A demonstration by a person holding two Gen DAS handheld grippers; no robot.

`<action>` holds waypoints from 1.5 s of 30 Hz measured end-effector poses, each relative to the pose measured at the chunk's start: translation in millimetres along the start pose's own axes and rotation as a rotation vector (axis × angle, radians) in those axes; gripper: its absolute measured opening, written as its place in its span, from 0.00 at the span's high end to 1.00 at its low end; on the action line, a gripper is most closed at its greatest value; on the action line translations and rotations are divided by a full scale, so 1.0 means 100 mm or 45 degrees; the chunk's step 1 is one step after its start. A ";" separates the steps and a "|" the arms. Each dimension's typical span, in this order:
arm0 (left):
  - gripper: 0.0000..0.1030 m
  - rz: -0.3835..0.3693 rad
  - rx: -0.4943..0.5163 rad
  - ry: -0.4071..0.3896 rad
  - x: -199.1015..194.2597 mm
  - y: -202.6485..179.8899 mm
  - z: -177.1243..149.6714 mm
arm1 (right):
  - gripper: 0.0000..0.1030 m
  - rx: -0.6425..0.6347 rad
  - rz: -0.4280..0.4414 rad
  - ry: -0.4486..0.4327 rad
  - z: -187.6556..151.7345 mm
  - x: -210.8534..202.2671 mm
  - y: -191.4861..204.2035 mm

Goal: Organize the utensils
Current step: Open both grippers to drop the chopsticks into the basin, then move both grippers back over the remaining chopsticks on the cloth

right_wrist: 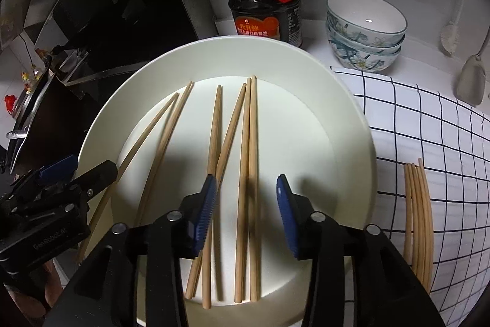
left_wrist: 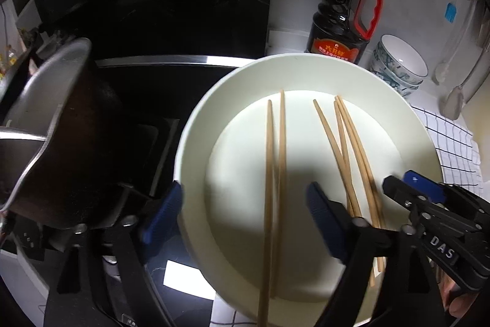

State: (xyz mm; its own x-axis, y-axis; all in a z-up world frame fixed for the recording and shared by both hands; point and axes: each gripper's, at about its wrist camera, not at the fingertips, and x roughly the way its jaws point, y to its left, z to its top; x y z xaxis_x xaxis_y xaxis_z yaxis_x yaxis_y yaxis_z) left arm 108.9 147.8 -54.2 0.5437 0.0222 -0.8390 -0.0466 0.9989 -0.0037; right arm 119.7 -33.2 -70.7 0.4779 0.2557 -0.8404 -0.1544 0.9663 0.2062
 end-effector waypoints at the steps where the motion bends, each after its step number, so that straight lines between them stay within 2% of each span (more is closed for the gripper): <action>1: 0.13 0.006 0.002 -0.012 -0.02 0.00 0.00 | 0.61 -0.002 0.002 -0.002 -0.01 -0.02 0.00; 7: 0.11 0.007 0.001 -0.025 -0.12 -0.02 -0.02 | 0.54 -0.018 0.012 -0.032 -0.05 -0.21 0.01; 25: 0.10 0.029 -0.026 -0.032 -0.39 -0.20 -0.16 | 0.50 -0.045 0.018 -0.056 -0.25 -0.57 -0.06; 37: 0.10 0.000 0.004 -0.005 -0.50 -0.57 -0.40 | 0.50 -0.009 -0.017 -0.080 -0.51 -0.87 -0.37; 45: 0.10 -0.049 0.042 -0.004 -0.56 -0.93 -0.55 | 0.49 0.044 -0.055 -0.090 -0.72 -1.03 -0.75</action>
State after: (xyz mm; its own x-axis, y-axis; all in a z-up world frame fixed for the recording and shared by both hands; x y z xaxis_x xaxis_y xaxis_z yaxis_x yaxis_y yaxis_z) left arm 36.9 51.2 -36.3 0.5475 -0.0158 -0.8367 0.0017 0.9998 -0.0178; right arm 19.6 -134.7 -35.8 0.5434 0.2140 -0.8117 -0.1029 0.9767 0.1886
